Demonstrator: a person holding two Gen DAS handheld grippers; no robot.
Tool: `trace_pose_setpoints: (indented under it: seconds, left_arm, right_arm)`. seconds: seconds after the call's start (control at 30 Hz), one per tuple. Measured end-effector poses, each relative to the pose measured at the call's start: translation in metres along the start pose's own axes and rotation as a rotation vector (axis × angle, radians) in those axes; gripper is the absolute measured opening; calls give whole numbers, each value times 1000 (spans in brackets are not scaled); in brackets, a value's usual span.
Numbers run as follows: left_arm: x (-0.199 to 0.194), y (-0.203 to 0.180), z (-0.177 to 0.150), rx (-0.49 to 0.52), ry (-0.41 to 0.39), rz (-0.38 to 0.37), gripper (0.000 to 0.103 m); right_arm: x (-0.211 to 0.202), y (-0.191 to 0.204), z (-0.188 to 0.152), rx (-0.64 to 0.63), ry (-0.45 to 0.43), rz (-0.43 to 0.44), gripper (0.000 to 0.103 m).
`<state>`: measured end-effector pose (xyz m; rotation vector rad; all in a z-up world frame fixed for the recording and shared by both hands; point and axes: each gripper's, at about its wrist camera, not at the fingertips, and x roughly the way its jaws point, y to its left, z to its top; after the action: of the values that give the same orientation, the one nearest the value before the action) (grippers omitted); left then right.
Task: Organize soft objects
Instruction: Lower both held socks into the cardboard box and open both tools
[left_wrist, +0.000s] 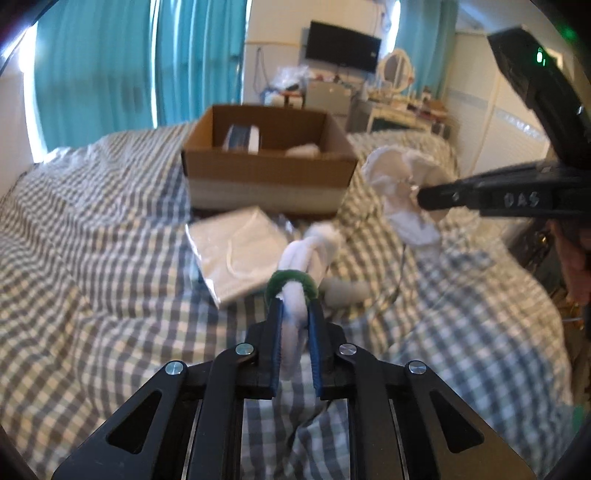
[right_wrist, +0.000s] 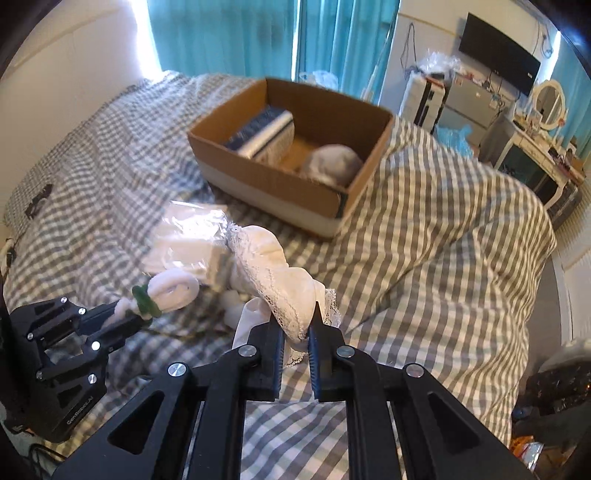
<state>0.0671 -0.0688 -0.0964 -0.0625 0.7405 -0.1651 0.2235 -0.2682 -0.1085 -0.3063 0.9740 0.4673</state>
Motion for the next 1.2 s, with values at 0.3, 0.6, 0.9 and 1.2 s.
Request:
trace_pose_setpoints:
  seconds: [0.3,0.6,0.9,1.2]
  left_arm:
    - [-32,20,78,18,-147,38,13]
    - [3,46,162,40,-210,91,13]
    - [100,76,201,81,-104,131,13]
    - [154,92,210,65,-68,148,18]
  right_arm:
    - [-46,14,29,-5,-117,4,11]
    - [-80,6,103,31,-275,6,11]
    - [-29,-13,180,79,-307,15,11]
    - [85,-47,206,175,-208,36,11]
